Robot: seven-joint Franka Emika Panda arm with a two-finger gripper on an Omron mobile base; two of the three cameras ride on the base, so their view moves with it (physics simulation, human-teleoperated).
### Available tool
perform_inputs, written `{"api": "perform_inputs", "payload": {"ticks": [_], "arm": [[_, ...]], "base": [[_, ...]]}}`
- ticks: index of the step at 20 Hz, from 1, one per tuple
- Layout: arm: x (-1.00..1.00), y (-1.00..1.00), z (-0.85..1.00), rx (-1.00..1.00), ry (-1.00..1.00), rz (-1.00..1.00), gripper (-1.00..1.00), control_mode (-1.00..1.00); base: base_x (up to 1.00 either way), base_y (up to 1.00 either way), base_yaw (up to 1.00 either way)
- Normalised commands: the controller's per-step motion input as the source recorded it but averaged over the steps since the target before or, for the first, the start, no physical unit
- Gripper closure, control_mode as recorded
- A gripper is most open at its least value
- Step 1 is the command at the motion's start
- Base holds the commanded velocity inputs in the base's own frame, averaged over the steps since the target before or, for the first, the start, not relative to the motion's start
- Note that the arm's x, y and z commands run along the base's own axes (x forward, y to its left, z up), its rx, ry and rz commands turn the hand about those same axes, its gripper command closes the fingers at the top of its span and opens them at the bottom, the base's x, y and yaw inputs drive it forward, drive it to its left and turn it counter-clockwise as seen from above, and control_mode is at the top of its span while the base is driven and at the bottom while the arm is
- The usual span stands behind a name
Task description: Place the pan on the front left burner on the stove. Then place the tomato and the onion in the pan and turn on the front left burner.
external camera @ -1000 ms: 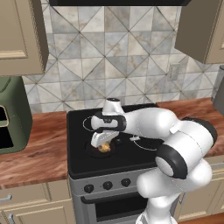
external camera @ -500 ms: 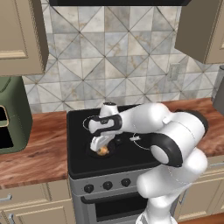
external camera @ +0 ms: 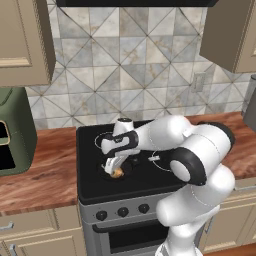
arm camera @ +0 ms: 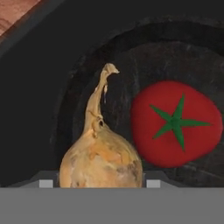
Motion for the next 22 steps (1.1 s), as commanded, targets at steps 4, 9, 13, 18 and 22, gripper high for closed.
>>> {"api": "perform_inputs", "payload": {"ticks": [4, 9, 13, 18, 22], "arm": [[0.03, 0.13, 0.0, 0.0, -0.05, 0.03, -1.0, -1.0], [-0.12, 0.0, 0.25, -0.03, -0.13, -0.01, -1.0, -1.0], [-0.13, 0.0, 0.31, -0.03, -0.12, -0.05, -1.0, -1.0], [-0.32, 0.0, 0.53, 0.0, -0.07, -0.06, -1.0, -1.0], [-0.99, 0.0, 0.64, 0.03, 0.0, -0.08, -1.0, -1.0]], "base": [[0.0, 0.0, 0.0], [0.0, 0.0, 0.0], [0.0, 0.0, 0.0], [0.0, 0.0, 0.0], [0.0, 0.0, 0.0]]}}
